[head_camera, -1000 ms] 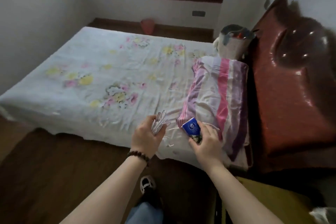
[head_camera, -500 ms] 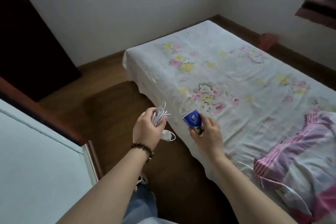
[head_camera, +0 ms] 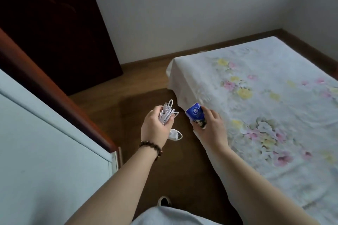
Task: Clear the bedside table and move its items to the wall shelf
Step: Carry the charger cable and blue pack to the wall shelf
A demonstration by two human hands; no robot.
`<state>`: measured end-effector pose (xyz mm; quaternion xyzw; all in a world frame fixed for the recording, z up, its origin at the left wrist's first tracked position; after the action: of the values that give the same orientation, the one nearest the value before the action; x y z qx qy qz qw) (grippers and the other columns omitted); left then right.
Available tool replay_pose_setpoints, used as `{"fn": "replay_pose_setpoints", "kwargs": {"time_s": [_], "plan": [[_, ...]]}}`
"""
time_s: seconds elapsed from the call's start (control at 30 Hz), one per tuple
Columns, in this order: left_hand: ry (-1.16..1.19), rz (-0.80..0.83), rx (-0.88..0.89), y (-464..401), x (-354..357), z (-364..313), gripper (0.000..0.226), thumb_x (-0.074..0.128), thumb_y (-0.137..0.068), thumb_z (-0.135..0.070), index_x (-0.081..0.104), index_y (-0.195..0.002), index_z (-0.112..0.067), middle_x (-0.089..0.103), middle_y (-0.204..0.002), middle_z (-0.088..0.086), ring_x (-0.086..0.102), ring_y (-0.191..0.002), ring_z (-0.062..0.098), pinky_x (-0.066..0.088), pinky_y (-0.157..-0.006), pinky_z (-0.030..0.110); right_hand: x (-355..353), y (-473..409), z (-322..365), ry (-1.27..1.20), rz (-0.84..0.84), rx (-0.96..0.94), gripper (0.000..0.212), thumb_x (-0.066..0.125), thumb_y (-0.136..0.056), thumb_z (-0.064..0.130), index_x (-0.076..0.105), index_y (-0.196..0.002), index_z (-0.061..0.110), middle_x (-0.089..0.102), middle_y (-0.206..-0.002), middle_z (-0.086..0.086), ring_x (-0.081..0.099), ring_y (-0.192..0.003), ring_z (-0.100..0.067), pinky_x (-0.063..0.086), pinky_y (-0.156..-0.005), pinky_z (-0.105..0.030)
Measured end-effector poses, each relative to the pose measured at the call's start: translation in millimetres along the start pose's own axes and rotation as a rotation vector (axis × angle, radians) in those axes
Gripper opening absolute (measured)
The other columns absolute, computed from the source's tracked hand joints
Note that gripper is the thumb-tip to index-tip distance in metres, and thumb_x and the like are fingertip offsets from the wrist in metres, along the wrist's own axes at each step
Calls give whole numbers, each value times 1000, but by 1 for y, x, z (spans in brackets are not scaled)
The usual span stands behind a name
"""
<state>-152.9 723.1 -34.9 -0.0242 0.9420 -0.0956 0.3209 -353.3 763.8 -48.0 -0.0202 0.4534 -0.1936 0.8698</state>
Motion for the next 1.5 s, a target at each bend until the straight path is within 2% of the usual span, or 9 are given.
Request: {"fn": "replay_pose_setpoints", "kwargs": {"time_s": [0.17,0.37,0.6,0.73,0.83,0.93,1.03,1.27,1.5], "plan": [[-20,-52,-25,-78,-5,19,27,69,-82,-36,60,-104,-23,67,-96,-7,63,-86,11,57,-69,36,27,-80,18,-3,11,-4,61,68,-80,39,41,-134,26,55,-123,2,46,-114,-17,38,-84,-25],[-46,-93,-51,-181,19,37,27,69,-83,-35,62,-104,-21,68,-95,-7,64,-87,11,57,-71,35,62,-197,21,-31,77,-23,61,69,-81,29,43,-136,19,54,-128,-4,45,-119,-22,43,-90,-32],[-70,-153,-95,-327,74,40,26,69,-84,-35,61,-104,-21,70,-88,-6,65,-77,13,55,-62,29,102,-362,7,-42,136,-78,59,67,-84,27,42,-137,17,52,-129,-5,45,-119,-22,42,-89,-28],[-65,-164,-142,-407,101,35,29,68,-84,-40,59,-106,-23,69,-87,-8,64,-70,7,55,-55,25,118,-452,0,-57,164,-109,59,67,-83,28,43,-135,16,53,-127,-6,45,-116,-22,40,-87,-27],[-61,-170,-151,-464,116,34,27,65,-83,-45,56,-104,-30,67,-85,-11,63,-68,6,56,-54,29,131,-511,-7,-57,167,-114,60,67,-83,32,43,-135,16,53,-127,-6,45,-115,-22,39,-84,-25],[-36,-158,-130,-522,133,38,26,65,-83,-44,56,-103,-29,63,-81,-12,64,-68,9,58,-55,37,147,-563,-14,-73,153,-97,60,68,-82,32,43,-135,17,54,-126,-5,45,-114,-21,37,-82,-23],[-54,-165,-110,-582,144,45,26,67,-82,-43,56,-102,-30,60,-79,-15,64,-69,11,58,-57,38,164,-612,-19,-81,143,-79,60,69,-82,31,44,-135,17,54,-125,-5,45,-114,-20,36,-82,-22],[-46,-108,0,-744,175,72,27,74,-80,-30,64,-99,-14,69,-89,-1,65,-78,18,55,-65,33,222,-740,-16,-72,73,-24,59,71,-79,25,47,-132,13,57,-117,-7,47,-108,-22,38,-83,-25],[-28,67,93,-925,208,97,27,74,-79,-32,65,-99,-16,69,-89,1,64,-79,19,53,-66,33,275,-873,-6,-48,-37,145,60,72,-79,26,48,-132,13,57,-120,-7,47,-112,-21,40,-83,-26]]}}
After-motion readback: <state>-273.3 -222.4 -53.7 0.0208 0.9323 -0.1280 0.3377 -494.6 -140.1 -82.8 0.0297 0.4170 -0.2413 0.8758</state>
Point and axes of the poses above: each hand's wrist, its own y-axis away from the middle knuckle, its own x-axis out of the palm, z = x × y, the point moved 7 cm from there along -y, towards the middle knuckle
